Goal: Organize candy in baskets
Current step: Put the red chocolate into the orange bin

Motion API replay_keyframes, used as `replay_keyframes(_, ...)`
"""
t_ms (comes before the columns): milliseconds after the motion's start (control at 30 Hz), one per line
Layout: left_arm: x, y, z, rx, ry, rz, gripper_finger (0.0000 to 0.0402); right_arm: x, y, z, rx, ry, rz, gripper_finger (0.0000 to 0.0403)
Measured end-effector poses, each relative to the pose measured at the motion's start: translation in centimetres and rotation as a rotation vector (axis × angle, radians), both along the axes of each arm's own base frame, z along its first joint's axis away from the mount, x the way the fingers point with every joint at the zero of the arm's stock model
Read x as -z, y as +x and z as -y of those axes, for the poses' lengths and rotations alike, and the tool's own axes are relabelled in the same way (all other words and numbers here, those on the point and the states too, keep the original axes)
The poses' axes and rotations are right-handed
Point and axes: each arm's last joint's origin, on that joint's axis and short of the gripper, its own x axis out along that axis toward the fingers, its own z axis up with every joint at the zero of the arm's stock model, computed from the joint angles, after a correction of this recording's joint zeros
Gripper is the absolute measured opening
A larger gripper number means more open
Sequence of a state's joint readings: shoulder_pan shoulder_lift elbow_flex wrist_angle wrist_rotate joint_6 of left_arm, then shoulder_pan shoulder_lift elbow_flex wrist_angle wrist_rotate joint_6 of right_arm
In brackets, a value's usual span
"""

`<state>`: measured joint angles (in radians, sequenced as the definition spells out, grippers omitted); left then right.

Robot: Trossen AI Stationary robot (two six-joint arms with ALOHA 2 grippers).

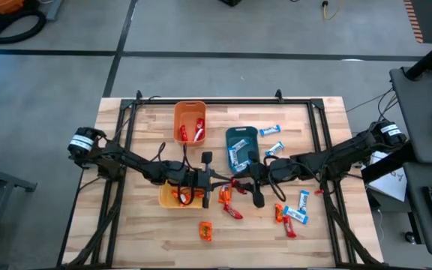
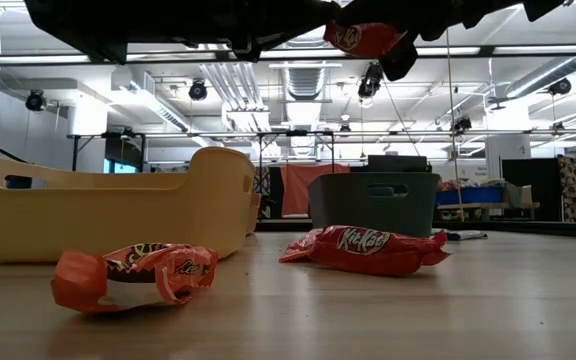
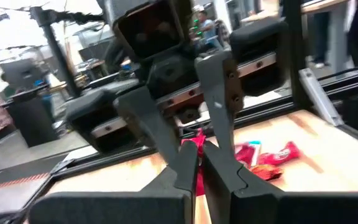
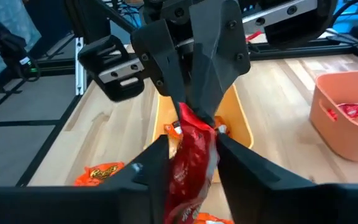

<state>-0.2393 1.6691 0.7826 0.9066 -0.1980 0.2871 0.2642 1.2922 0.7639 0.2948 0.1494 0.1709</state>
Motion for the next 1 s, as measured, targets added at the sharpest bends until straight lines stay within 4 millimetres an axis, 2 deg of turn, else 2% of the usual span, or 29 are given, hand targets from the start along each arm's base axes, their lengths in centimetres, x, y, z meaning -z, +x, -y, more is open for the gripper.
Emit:
replay_keyframes(133,0.0,-0.2,0.7,0.087,0.011,-0.006,0.0,0.1,0.0,-0.1,-0.026,0.008,-0.009,0.0162)
replay_keyframes(300,-0.1,-0.4,0.7,0.069,0.027,-0.045,0.0,0.1,-0.1,-0.1,-0.046,0.013,-0.015,0.0193)
replay_keyframes(500,-1.6,-1.4,0.5,0.067,0.016,-0.073,0.0,0.0,-0.2,-0.1,-0.043,0.011,-0.022,0.021)
replay_keyframes(633,-2.6,-2.7,0.0,0.021,0.04,-0.159,0.0,-0.2,-0.3,0.0,-0.038,0.016,-0.014,0.0212)
replay_keyframes(800,-3.2,-5.2,-1.9,-0.212,0.138,-0.352,0.0,-0.5,-0.5,0.1,-0.027,0.051,-0.012,0.0212)
replay_keyframes(1000,-4.1,-7.9,-6.5,-0.456,0.123,-0.504,0.0,-0.7,-0.6,0.1,-0.012,0.076,-0.004,0.0212)
